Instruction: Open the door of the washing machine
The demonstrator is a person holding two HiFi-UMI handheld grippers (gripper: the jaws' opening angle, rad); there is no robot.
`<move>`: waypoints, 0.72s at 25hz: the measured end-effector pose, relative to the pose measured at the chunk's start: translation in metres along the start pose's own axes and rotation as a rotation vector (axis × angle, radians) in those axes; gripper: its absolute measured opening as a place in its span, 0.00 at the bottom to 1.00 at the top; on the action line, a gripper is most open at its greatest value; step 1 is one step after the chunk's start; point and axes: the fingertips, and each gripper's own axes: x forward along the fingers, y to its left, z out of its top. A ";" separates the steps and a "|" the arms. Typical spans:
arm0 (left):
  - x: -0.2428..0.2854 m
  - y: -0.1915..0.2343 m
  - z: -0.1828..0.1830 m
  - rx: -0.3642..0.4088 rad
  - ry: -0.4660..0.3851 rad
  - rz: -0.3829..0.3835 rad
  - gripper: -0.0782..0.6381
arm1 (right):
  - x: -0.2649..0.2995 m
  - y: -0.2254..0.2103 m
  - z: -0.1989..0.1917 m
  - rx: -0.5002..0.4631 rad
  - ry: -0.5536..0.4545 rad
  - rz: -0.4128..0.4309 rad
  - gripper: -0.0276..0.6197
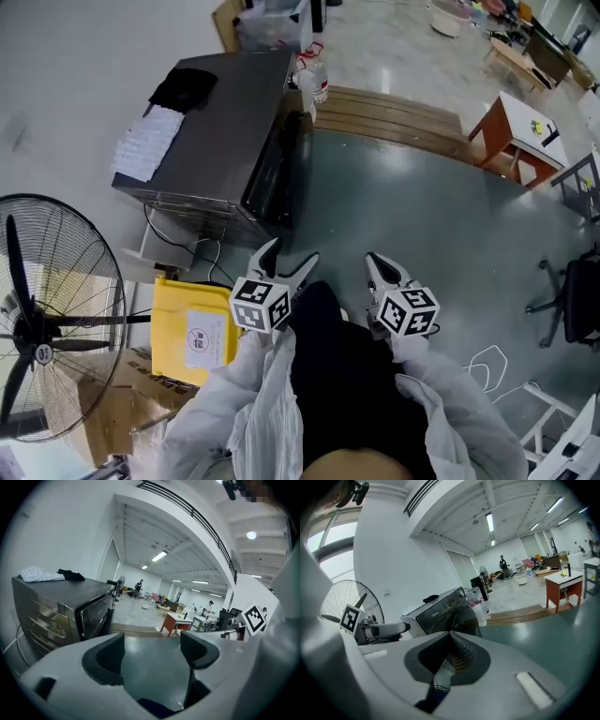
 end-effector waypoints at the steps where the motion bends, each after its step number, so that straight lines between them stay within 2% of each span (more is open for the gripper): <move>1: 0.003 0.002 -0.002 -0.005 0.010 0.005 0.62 | 0.004 -0.002 -0.001 0.011 0.009 0.002 0.05; 7: 0.044 0.035 -0.018 -0.020 0.082 0.070 0.60 | 0.045 -0.017 0.004 0.032 0.050 0.009 0.05; 11: 0.079 0.056 -0.030 -0.068 0.119 0.102 0.60 | 0.069 -0.031 0.009 0.013 0.111 0.017 0.05; 15: 0.114 0.094 -0.046 -0.109 0.138 0.162 0.59 | 0.100 -0.046 0.013 0.002 0.155 0.021 0.05; 18: 0.141 0.120 -0.058 -0.105 0.149 0.211 0.59 | 0.126 -0.063 0.012 -0.014 0.190 0.017 0.05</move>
